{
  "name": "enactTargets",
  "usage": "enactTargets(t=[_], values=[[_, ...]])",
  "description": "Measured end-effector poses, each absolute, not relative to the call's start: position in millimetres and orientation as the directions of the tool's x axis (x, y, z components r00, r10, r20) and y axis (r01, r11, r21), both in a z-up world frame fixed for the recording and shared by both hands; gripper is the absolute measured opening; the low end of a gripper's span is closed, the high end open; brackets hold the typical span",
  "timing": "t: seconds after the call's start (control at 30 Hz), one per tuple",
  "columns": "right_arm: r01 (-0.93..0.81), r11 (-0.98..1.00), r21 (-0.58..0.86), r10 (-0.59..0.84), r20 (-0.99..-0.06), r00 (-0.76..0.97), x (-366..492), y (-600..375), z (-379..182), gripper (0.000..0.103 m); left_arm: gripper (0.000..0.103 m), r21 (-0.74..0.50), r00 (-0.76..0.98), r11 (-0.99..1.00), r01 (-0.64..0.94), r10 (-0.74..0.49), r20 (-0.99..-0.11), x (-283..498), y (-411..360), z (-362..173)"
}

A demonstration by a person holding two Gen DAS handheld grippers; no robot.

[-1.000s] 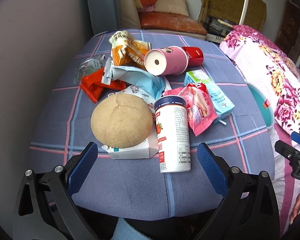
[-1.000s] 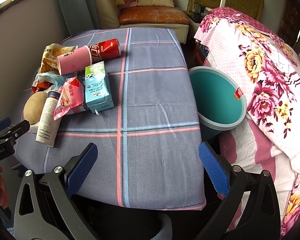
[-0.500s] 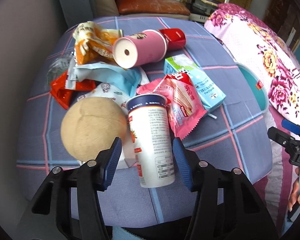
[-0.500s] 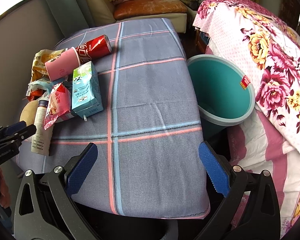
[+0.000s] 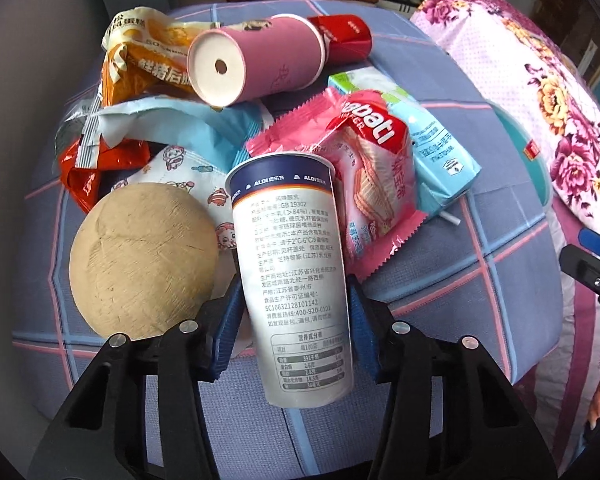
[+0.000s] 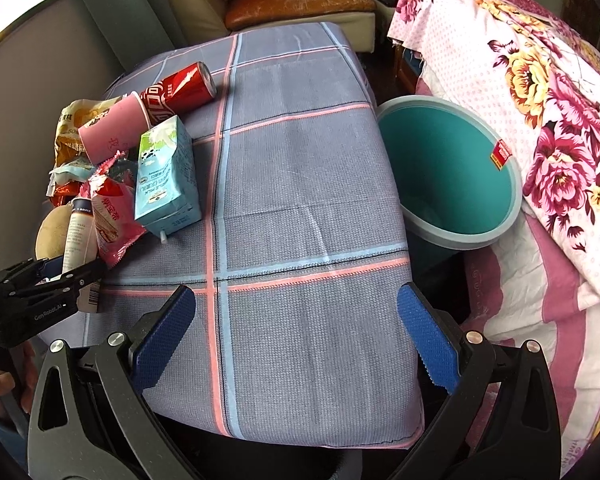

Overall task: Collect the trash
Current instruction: 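Close the left tool on the white paper cup and lift it, then grasp the light-blue milk carton with the right tool while the left tool holds the cup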

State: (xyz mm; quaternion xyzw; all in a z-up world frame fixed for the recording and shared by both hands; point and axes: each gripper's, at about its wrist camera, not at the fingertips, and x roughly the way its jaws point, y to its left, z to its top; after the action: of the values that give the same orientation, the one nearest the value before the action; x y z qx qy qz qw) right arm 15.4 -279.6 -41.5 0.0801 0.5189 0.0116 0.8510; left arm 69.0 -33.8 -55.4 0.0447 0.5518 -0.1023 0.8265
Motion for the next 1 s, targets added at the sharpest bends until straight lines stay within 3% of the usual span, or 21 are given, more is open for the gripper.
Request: enactTargets(t=[0.47, 0.5, 0.57, 0.63, 1.0], values=[[-0.09, 0.989, 0.121, 0.148, -0.886, 0.44, 84.6, -215.9, -21.5, 0.096, 0.049, -0.174, 0.541, 0.97, 0.17, -0.239, -0.806, 84.5, 34.0, 19.7], [-0.104, 0.989, 0.107, 0.142, -0.89, 0.434, 92.7, -208.9, -22.1, 0.094, 0.049, -0.187, 0.543, 0.969, 0.161, -0.245, -0.803, 88.9, 41.2, 20.9], [-0.125, 0.987, 0.105, 0.147, -0.904, 0.401, 110.1, -196.5, -25.8, 0.074, 0.049, -0.195, 0.55, 0.969, 0.153, -0.247, -0.798, 97.4, 46.0, 22.1], [-0.143, 0.984, 0.103, 0.149, -0.92, 0.361, 126.5, -186.0, -32.2, 0.063, 0.049, -0.207, 0.552, 0.968, 0.142, -0.251, -0.795, 102.7, 56.8, 21.7], [-0.182, 0.977, 0.111, 0.154, -0.959, 0.239, 168.7, -153.0, -65.3, 0.061, 0.049, -0.257, 0.542, 0.959, 0.118, -0.278, -0.793, 115.6, 80.8, 9.3]])
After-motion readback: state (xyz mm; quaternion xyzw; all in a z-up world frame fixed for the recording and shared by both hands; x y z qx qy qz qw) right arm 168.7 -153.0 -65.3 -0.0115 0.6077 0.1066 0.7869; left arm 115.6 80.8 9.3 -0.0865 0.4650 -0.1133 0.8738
